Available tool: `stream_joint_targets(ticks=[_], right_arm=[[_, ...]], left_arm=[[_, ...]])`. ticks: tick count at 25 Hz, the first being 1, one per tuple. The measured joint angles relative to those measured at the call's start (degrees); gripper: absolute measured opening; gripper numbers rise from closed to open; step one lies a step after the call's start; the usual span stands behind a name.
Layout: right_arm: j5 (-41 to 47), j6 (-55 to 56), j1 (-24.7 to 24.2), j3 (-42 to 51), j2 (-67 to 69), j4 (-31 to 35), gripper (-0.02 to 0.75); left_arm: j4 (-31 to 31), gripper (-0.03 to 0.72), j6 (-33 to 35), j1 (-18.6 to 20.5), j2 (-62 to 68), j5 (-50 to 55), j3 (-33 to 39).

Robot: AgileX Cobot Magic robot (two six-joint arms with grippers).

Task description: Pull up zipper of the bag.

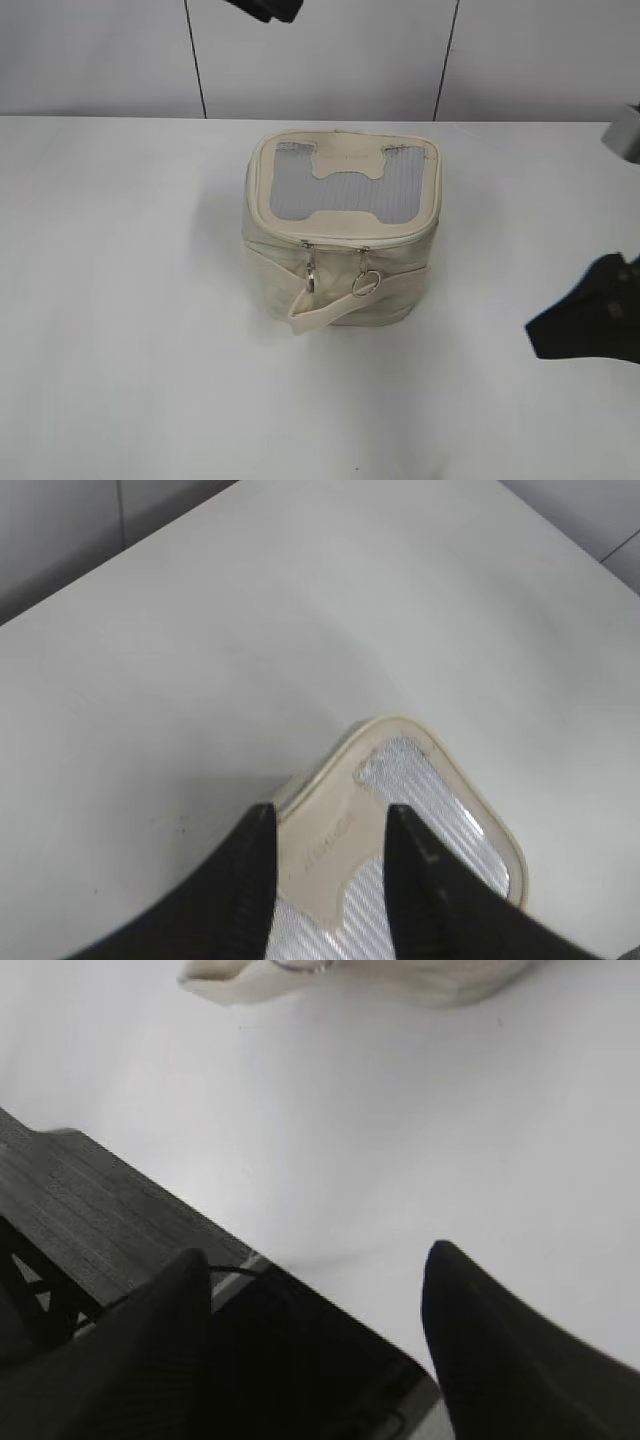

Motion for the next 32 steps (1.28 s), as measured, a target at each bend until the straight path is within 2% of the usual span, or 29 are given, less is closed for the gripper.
stream_joint_targets(ticks=[4,7,10,13,15,17,22,25,27,30,32], right_arm=[[6.26,11.68,-0.11,0.0,-11.61,-12.27,0.519],[12.12,17.72,-0.11,0.0,-21.3,-19.21,0.519],[17.38,21.47,-0.11,0.0,-31.69,-23.71,0.519],[21.39,24.64,-0.11,0.05,-39.88,-26.46,0.519],[22.19,26.38,-0.11,0.05,-44.96,-28.29,0.519],[22.38,27.08,-0.11,0.05,-49.8,-29.9,0.519],[22.5,27.46,-0.11,0.2,-61.11,-34.41,0.519],[22.54,27.46,-0.11,1.34,-66.2,-36.63,0.519],[22.57,27.52,-0.11,3.87,-69.2,-37.08,0.521],[22.66,27.35,-0.11,7.12,-70.11,-37.43,0.521],[19.8,27.24,-0.11,7.85,-70.11,-36.9,0.521]], left_arm=[[7.73,0.274,-4.66,0.0,-14.24,-5.94,18.11],[12.26,0.273,-9.43,0.0,-29.53,-13.82,35.91],[15.46,0.272,-14.93,0.0,-47.96,-17.92,52.52],[22.01,0.272,-23.82,0.0,-67.5,-16.38,63.61],[27.95,0.272,-29.82,0.0,-81.27,-12.28,68.2],[31.85,0.272,-32.15,0.0,-91.42,-7.66,72.21],[34.37,0.272,-33.39,0.0,-112.37,-2.01,79.81],[34.24,0.278,-33.45,0.05,-113.06,-0.67,82.71],[34.15,0.291,-33.45,0.16,-111.89,-3.38,83.95],[33.78,0.304,-33.45,0.22,-111.67,-4.72,84.88],[33.78,0.305,-33.4,0.22,-111.62,-4.99,84.88]])
